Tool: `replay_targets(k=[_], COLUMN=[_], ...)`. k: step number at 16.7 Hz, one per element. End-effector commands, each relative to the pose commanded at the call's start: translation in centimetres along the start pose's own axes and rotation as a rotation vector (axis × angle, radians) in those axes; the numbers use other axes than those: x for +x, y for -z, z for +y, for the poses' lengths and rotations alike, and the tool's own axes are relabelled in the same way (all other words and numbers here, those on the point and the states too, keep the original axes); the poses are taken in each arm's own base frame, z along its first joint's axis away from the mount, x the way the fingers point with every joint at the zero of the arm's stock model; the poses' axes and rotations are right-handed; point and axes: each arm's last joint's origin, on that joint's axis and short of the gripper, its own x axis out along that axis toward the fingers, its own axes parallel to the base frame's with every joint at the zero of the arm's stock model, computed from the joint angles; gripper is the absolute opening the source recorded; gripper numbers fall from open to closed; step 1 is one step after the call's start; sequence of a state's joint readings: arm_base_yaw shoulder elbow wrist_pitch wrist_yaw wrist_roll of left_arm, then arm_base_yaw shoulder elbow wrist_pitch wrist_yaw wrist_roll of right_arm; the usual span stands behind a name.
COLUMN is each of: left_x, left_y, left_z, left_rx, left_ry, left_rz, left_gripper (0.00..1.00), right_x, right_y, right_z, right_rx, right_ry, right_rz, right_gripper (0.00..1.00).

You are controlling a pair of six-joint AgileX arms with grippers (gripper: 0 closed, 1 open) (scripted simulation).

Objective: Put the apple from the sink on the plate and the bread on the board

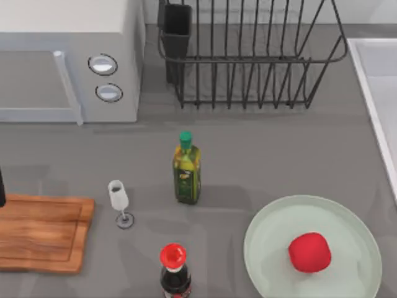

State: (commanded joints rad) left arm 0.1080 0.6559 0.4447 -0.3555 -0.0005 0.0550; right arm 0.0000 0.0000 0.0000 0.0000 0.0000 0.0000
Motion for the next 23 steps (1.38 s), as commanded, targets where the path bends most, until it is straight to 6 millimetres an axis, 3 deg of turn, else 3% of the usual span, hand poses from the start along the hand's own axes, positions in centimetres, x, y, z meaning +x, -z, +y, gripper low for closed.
replay_targets(k=[7,14,17,23], left_x=[7.3,14.9,16.3,16.4], left_y=[-4.9,-5.3,-5.0,-5.1], left_z=[2.8,5.9,6.5,6.5], left_rx=[-0.025,-0.07,-0.081,-0.078], left_ry=[-0.025,0.0,0.008,0.009], left_rz=[0.556,0.933,0.996,0.998], left_gripper=[1.0,1.0,1.0,1.0], right_x=[0.0,0.0,0.0,0.0], right_y=[0.0,0.0,0.0,0.0], right_z=[0.0,0.0,0.0,0.0], right_rx=[0.0,0.0,0.0,0.0], right_ry=[0.0,0.0,0.0,0.0], right_rz=[0.0,0.0,0.0,0.0], right_gripper=[1.0,1.0,1.0,1.0])
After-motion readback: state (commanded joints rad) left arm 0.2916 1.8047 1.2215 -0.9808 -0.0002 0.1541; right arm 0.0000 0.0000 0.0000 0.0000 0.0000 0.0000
